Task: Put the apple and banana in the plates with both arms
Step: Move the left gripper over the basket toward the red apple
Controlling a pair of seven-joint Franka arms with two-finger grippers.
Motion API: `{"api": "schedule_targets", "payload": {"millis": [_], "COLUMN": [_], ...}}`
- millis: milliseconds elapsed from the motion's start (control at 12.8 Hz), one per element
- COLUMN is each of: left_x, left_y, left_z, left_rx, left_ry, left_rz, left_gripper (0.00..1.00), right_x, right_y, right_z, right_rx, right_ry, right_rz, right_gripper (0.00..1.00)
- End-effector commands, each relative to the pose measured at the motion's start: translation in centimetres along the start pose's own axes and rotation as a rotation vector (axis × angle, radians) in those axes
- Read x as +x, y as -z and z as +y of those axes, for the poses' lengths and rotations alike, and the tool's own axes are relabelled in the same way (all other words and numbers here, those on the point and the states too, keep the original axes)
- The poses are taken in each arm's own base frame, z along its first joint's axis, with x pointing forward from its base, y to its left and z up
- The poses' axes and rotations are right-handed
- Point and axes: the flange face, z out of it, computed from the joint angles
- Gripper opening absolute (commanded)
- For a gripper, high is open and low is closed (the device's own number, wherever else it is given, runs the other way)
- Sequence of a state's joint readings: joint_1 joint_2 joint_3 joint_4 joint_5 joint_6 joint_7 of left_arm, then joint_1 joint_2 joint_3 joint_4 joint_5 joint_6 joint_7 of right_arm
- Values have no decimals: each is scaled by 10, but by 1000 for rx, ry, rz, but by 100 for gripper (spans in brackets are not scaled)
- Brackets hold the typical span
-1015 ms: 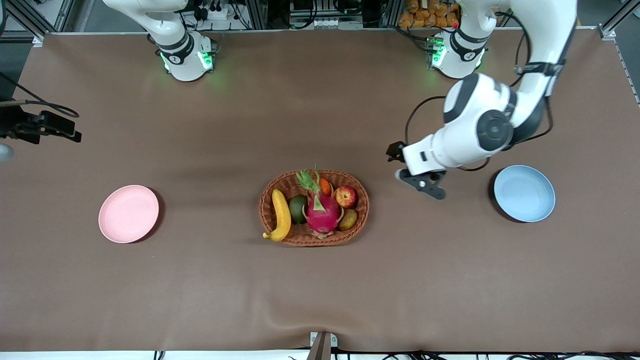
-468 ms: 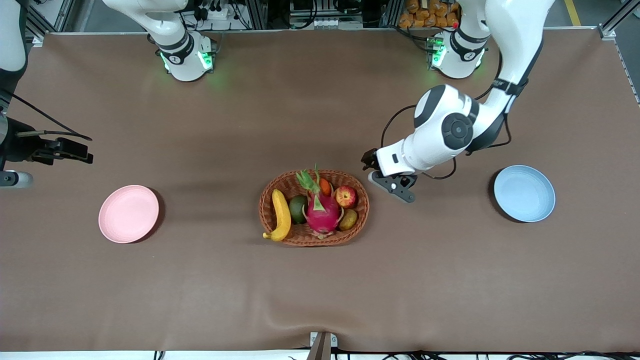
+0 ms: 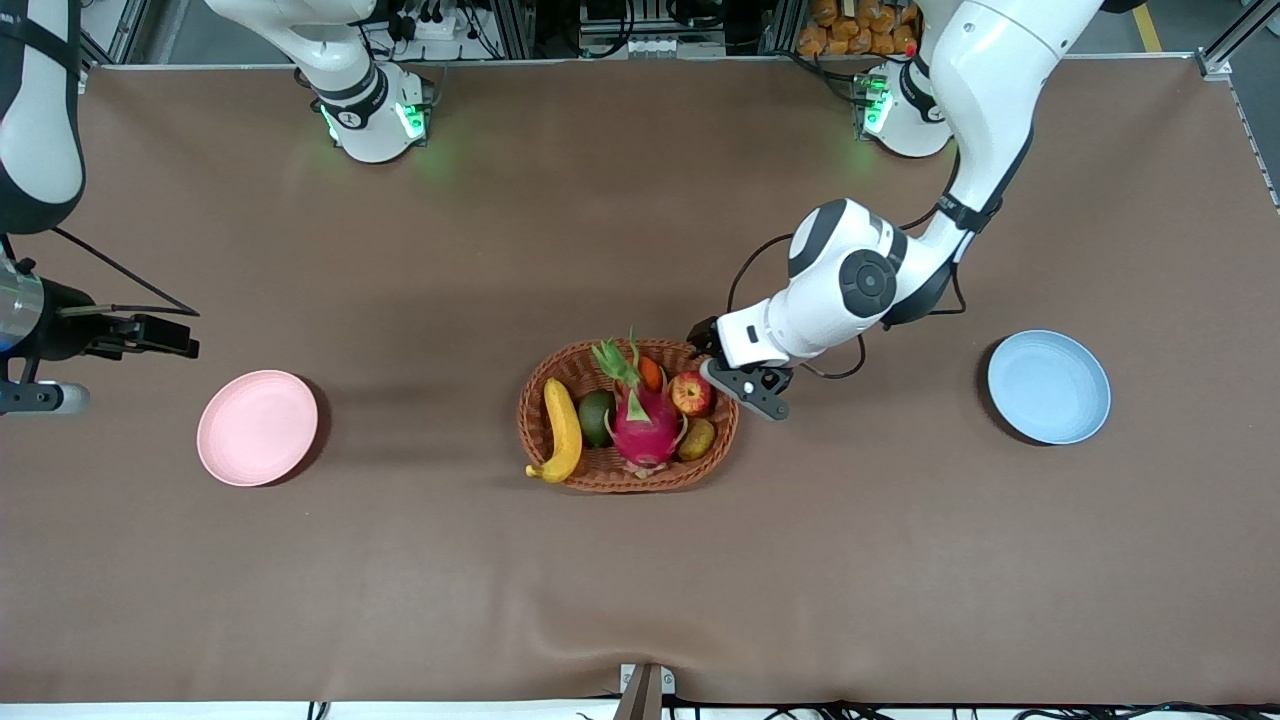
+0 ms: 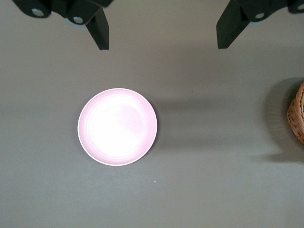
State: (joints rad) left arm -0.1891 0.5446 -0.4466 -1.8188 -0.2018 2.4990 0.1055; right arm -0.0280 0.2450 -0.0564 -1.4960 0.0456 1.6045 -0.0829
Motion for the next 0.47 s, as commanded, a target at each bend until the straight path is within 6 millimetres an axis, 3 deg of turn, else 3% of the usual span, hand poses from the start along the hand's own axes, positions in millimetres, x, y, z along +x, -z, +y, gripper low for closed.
{"api": "schedule_targets", "payload": {"millis": [0,78,234,390], "left_x": [16,15,13,12], "left_y": [-26,-33,-35,-40], "left_z": [1,10,4,1], "left_rx": [-24,-27,2,20], "left_ry": [-14,-25,-48,-70], "left_rz": [58,54,47,41], "left_gripper": [100,100,100,100], "right_x": [16,18,19,30], "right_y": [-18,-22,-24,-46], "right_z": [-1,-1,-2,-3], "right_rx": [-23,-25,-22,-11], "right_ry": [11,11,12,12], "right_rz": [-33,-36,-39,-58], "right_gripper": [100,100,100,100]}}
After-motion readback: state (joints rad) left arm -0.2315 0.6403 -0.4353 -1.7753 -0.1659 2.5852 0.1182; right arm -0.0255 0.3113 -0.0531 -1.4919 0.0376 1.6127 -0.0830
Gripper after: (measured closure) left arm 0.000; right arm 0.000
